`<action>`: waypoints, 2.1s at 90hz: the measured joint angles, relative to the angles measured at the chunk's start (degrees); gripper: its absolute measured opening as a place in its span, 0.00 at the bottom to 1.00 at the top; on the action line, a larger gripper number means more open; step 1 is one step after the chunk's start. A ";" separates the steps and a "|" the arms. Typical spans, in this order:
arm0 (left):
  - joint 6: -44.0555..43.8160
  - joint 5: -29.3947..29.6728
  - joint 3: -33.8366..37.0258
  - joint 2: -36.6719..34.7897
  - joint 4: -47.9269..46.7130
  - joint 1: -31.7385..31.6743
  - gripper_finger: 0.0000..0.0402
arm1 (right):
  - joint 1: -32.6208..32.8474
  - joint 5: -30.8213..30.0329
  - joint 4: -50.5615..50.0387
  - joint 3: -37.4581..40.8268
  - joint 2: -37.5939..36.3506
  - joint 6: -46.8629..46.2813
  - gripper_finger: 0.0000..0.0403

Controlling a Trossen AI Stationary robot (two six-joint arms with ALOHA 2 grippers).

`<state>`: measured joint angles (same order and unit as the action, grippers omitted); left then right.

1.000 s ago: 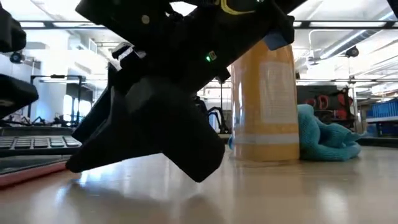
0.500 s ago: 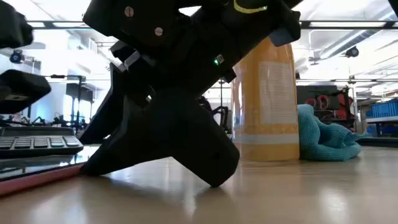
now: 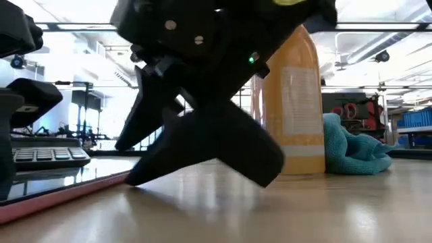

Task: Apply microfiber cloth
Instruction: Spray the pink cellphone using the yellow spray bottle

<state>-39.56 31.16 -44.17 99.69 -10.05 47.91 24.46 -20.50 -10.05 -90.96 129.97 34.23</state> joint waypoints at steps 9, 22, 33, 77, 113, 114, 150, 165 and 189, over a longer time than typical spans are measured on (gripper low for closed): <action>0.09 0.38 0.84 0.21 1.87 -0.31 0.05 | 0.13 1.14 0.26 -0.09 0.67 3.26 0.50; 0.85 1.06 3.50 0.95 9.05 -0.77 0.05 | 0.80 -0.01 3.52 -0.11 1.71 9.76 0.49; 1.06 1.97 4.62 1.12 12.50 -0.84 0.05 | 1.15 -0.75 4.72 -0.05 1.68 11.61 0.50; 1.58 2.84 4.58 1.03 13.07 -0.93 0.05 | 1.25 -1.77 4.25 -0.79 -0.27 2.66 0.48; 6.98 3.30 4.73 0.97 17.31 -1.87 0.05 | 1.17 -5.29 6.59 -1.01 1.42 8.97 0.33; 7.12 3.30 4.73 0.97 17.30 -1.87 0.05 | 1.16 -5.37 6.43 -1.01 1.42 8.86 0.32; 9.82 11.70 4.71 -8.02 4.14 -1.81 0.10 | 0.89 -6.24 5.33 -1.57 0.98 -8.25 0.03; 7.51 12.28 4.69 -16.62 -4.68 -0.76 0.16 | 1.01 -4.92 2.70 -1.46 -0.94 -18.03 0.02; 7.48 24.09 12.94 -28.82 5.90 6.98 0.20 | 0.12 5.09 -6.35 -1.20 -8.94 -35.22 0.02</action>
<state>-32.08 55.25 -31.24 70.88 -4.15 54.89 24.57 -15.41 -16.41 -92.16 121.04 -0.99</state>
